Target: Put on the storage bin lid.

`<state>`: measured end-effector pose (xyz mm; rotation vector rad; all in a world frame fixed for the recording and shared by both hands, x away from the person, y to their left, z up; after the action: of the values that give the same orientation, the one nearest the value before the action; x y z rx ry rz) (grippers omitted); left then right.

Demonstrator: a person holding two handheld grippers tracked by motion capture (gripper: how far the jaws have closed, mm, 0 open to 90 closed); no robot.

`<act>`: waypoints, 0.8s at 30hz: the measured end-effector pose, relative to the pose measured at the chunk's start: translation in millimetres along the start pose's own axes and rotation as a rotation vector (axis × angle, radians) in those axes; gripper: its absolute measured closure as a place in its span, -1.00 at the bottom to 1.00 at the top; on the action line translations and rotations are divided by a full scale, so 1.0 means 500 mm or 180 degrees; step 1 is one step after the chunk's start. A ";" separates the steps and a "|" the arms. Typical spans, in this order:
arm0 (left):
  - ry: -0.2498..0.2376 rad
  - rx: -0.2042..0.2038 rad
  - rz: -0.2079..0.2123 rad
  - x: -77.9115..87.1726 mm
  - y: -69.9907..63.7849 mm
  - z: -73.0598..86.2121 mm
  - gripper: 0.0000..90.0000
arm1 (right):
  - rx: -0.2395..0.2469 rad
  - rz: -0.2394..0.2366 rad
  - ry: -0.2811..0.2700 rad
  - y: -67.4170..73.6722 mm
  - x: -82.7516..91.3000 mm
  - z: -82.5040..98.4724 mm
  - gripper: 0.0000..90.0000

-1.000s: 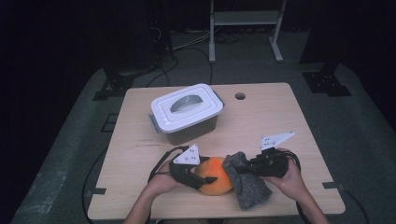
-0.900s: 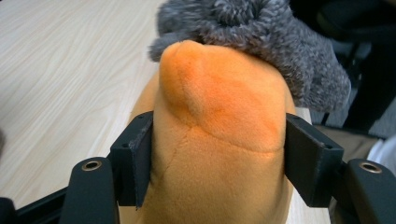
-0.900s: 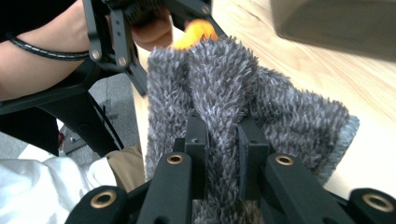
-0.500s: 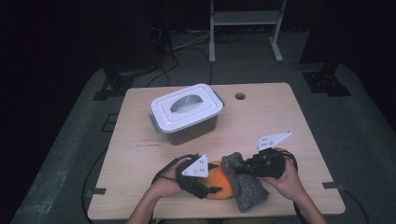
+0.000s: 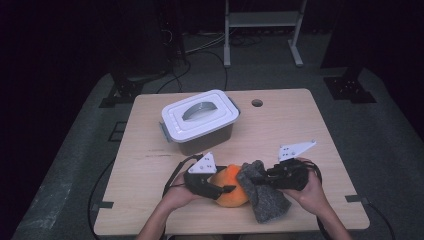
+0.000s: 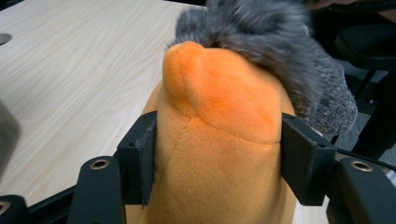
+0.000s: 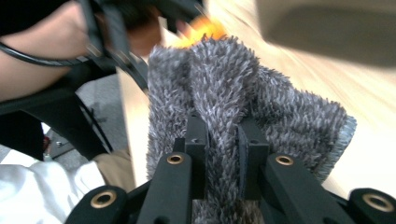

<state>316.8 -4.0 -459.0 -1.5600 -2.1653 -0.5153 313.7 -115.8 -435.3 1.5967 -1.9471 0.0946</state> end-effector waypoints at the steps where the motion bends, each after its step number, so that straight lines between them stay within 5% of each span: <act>1: 0.0009 -0.0071 -0.0001 -0.005 -0.009 -0.002 -0.19 | 0.0080 0.0024 0.0000 0.008 -0.003 -0.009 0.71; 3: 0.0052 -0.0185 0.0007 -0.011 -0.022 -0.004 -0.22 | 0.0199 0.0071 -0.0014 0.023 -0.009 -0.024 0.71; 6: 0.0034 -0.0143 -0.0034 -0.011 -0.017 -0.005 -0.22 | 0.0279 0.0144 0.0020 0.027 -0.012 -0.028 0.71; 15: -0.0109 0.0365 -0.0233 0.002 0.031 -0.005 -0.17 | 0.0099 0.0181 0.0151 -0.012 -0.011 0.018 0.71; 19: -0.0083 0.0262 -0.0248 -0.001 0.017 -0.015 -0.17 | 0.0101 0.0228 0.0109 -0.011 0.000 0.009 0.70; 22: -0.0037 0.0122 -0.0227 -0.011 -0.001 -0.019 -0.17 | 0.0178 0.0151 -0.0082 0.009 0.007 -0.022 0.70; 24: -0.0015 0.0098 -0.0241 -0.015 -0.005 -0.021 -0.22 | 0.0212 0.0183 -0.0028 0.013 0.002 -0.025 0.70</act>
<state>317.7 -16.1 -454.4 -1.4693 -2.2323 -0.5000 312.8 -109.5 -422.5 1.5860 -2.0164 0.1779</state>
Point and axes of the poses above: each handheld gripper's, and its own axes: x roughly backward along the jaws, z roughly out of its underside, y roughly to its left, the point moved 10 cm from there along -x, roughly forward along the jaws, and after that the axes turned 5 degrees about -z, right-handed, at the moved point
